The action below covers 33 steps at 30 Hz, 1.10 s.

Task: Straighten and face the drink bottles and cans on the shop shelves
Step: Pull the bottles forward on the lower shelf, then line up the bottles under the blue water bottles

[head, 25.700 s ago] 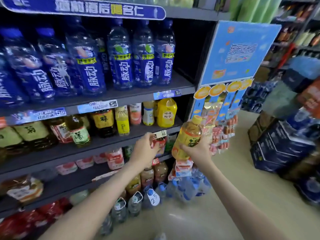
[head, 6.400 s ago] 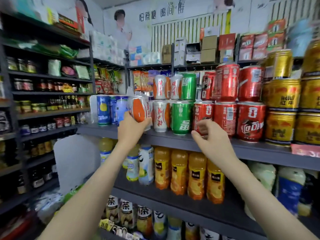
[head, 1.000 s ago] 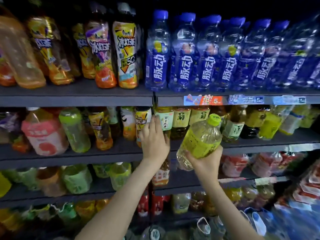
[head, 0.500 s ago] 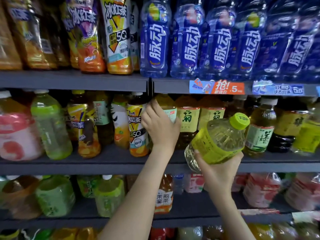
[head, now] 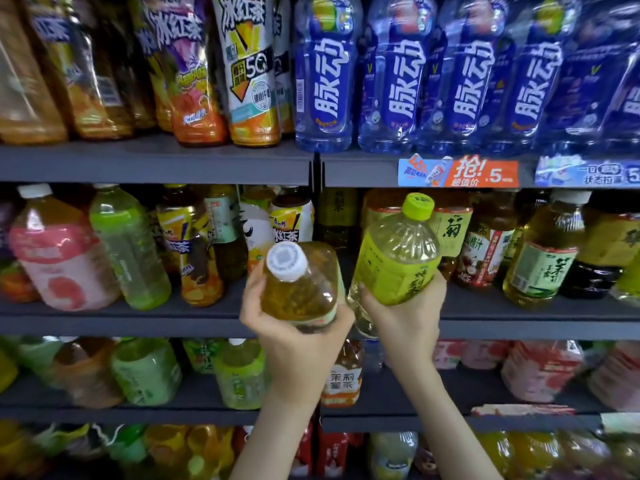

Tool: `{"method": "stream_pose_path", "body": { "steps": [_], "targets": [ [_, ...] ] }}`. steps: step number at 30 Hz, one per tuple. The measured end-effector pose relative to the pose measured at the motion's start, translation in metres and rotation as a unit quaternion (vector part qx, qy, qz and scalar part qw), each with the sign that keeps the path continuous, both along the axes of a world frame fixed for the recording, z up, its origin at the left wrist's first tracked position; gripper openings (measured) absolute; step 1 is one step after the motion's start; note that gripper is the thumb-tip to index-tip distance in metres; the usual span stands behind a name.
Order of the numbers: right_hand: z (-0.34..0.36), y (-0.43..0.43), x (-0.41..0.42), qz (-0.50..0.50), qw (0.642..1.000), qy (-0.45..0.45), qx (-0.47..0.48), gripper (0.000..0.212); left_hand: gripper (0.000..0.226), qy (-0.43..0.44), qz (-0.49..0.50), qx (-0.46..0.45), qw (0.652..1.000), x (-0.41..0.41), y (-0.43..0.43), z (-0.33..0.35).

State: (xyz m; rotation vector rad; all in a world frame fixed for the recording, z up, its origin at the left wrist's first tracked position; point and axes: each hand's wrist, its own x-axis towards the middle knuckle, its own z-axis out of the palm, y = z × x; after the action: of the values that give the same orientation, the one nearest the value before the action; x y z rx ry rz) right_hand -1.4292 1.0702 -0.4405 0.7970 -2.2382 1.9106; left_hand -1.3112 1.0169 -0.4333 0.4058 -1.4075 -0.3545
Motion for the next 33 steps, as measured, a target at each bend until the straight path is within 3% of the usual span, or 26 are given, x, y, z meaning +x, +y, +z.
{"method": "stream_pose_path", "body": {
  "steps": [8,14,21,24,25,28,31,33],
  "targets": [
    [0.023,-0.058,0.023,-0.048,0.986,0.07,0.146,0.107,0.086,0.031,-0.007,0.106,0.994,0.034,0.001,0.026],
    [0.025,-0.084,0.025,0.018,0.986,0.052,0.156,0.116,0.088,0.002,-0.026,0.159,0.987,0.054,0.0,0.037],
    [0.039,-0.059,0.029,0.008,0.954,0.059,0.293,0.101,0.093,-0.054,-0.027,0.336,0.94,0.095,0.014,0.06],
    [0.05,-0.029,0.049,0.126,0.974,-0.027,0.184,0.083,0.091,-0.089,-0.025,0.402,0.911,0.118,0.025,0.082],
    [0.057,-0.017,0.062,0.185,0.966,-0.059,0.173,0.071,0.09,-0.1,-0.024,0.417,0.903,0.126,0.029,0.09],
    [0.084,0.025,0.107,0.375,0.89,-0.106,0.236,0.043,0.079,-0.13,-0.029,0.441,0.888,0.147,0.039,0.121],
    [0.117,0.055,0.149,0.503,0.822,-0.155,0.215,0.063,0.074,-0.151,-0.027,0.454,0.878,0.165,0.047,0.143],
    [0.128,0.06,0.171,0.515,0.816,-0.128,0.229,0.081,0.071,-0.156,-0.038,0.466,0.87,0.173,0.049,0.151]
  ]
}}
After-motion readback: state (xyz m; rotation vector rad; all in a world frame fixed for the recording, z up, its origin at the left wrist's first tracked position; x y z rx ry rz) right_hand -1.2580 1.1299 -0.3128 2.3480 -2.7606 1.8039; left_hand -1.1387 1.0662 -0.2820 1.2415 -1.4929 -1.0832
